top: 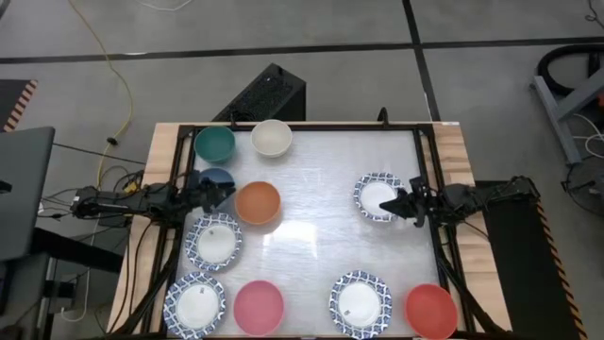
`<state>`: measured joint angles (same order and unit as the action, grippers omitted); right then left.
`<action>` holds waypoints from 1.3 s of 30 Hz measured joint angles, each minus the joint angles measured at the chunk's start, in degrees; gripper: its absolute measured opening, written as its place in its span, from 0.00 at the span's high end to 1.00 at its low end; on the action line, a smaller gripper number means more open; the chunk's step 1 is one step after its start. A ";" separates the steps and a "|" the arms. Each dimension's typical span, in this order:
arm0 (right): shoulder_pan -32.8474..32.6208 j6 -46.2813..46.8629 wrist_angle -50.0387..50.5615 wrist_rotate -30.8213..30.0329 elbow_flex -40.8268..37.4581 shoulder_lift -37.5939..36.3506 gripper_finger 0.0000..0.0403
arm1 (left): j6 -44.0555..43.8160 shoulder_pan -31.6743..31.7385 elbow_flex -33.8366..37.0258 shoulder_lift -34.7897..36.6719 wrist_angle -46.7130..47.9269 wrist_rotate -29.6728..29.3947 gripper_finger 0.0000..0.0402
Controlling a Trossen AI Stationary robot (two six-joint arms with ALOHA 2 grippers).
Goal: Nest bowls inside each other
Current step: Stack the top left white paper bowl on top of the bottom right white paper bowl
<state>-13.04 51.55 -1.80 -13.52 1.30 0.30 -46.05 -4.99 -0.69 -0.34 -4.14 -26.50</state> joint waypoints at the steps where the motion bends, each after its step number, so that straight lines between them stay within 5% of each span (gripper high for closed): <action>1: 0.00 0.83 -0.10 -0.09 -0.02 0.01 0.92 | -1.43 -0.02 0.00 0.00 -0.02 -0.25 0.39; 7: 0.02 6.00 -1.42 -6.04 -0.04 0.00 0.92 | -10.28 0.00 -0.01 0.00 -0.44 -2.42 0.39; 15: 0.02 6.45 -3.28 -11.90 -0.04 0.00 0.92 | -12.14 -0.02 -2.89 -0.05 -6.03 10.35 0.39; 22: 0.04 -6.74 -14.29 -14.03 -0.04 0.00 0.92 | -8.41 -0.02 -14.64 -4.24 -0.08 14.01 0.39; 28: 0.04 -12.99 -16.69 -15.29 2.14 0.01 0.92 | -9.38 -0.02 -31.42 -16.63 19.77 20.95 0.39; 39: 0.04 -25.07 -11.97 -15.05 11.07 0.11 0.92 | -17.54 -0.02 -58.40 -43.41 72.33 30.18 0.39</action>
<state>-12.99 26.48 -13.78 -28.57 12.37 0.40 -63.60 -5.02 -59.08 -43.74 68.19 3.68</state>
